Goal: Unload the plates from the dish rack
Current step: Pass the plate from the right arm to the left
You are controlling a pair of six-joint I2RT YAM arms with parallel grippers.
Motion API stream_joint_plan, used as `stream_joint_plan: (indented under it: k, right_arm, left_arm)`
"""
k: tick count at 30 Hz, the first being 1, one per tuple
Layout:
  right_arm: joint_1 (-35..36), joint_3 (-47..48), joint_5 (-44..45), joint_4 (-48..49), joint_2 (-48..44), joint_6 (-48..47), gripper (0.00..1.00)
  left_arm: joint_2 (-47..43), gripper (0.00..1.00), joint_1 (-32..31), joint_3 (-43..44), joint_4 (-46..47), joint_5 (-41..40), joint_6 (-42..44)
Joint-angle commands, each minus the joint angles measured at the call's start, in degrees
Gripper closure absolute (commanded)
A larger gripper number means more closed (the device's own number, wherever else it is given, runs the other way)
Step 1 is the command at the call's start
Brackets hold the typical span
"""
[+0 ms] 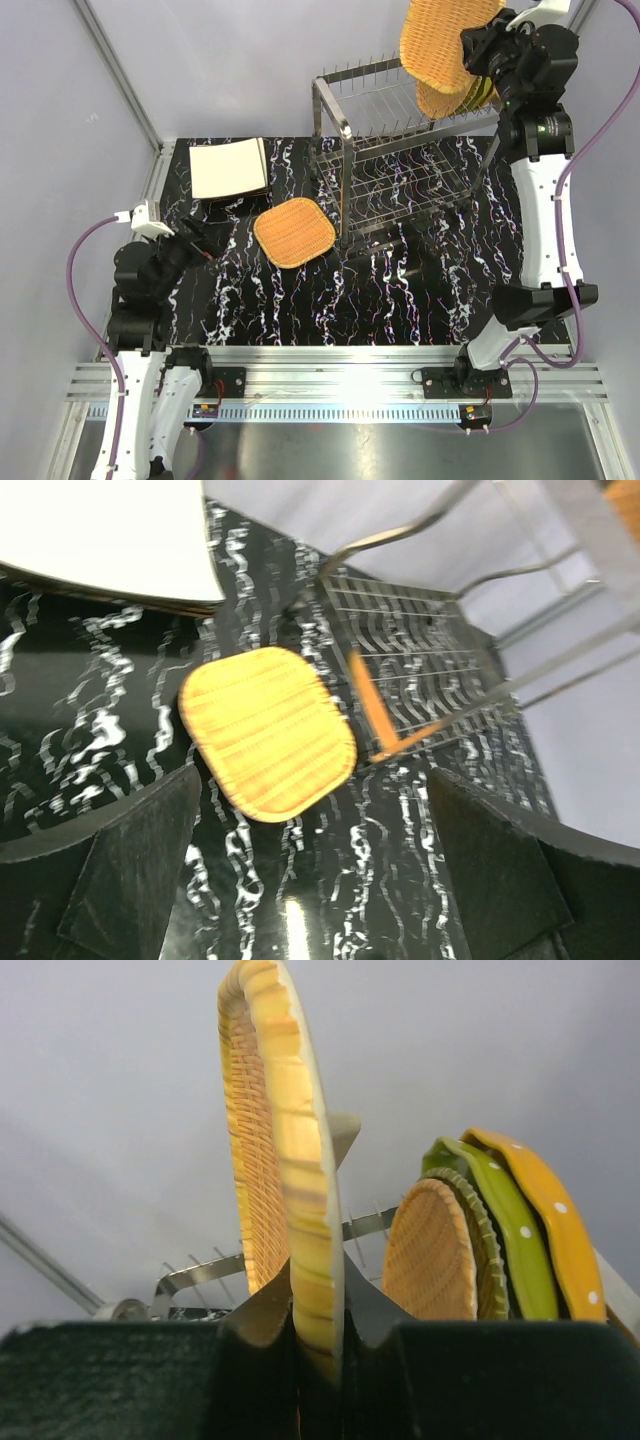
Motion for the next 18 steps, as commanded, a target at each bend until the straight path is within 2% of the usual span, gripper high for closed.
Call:
stream_joint_plan:
  k: [1,12,18]
  right_arm:
    - [-0.27,4.02,-4.55,3.13,-5.14,5.6,1.0]
    - [-0.09,3.32,-18.26,-2.77,-7.52,15.27,1.0]
    - [0.26,-1.25,-23.97,-1.98,-9.71,19.41,1.0]
  left_arm:
    - [-0.82,0.01,0.23,1.0,6.91,5.93,-2.57]
    - [0.84,0.01,0.23,0.3,21.31,15.68,-14.44]
    - [2.52,0.01,-0.12,0.13,27.21,18.32,-19.89]
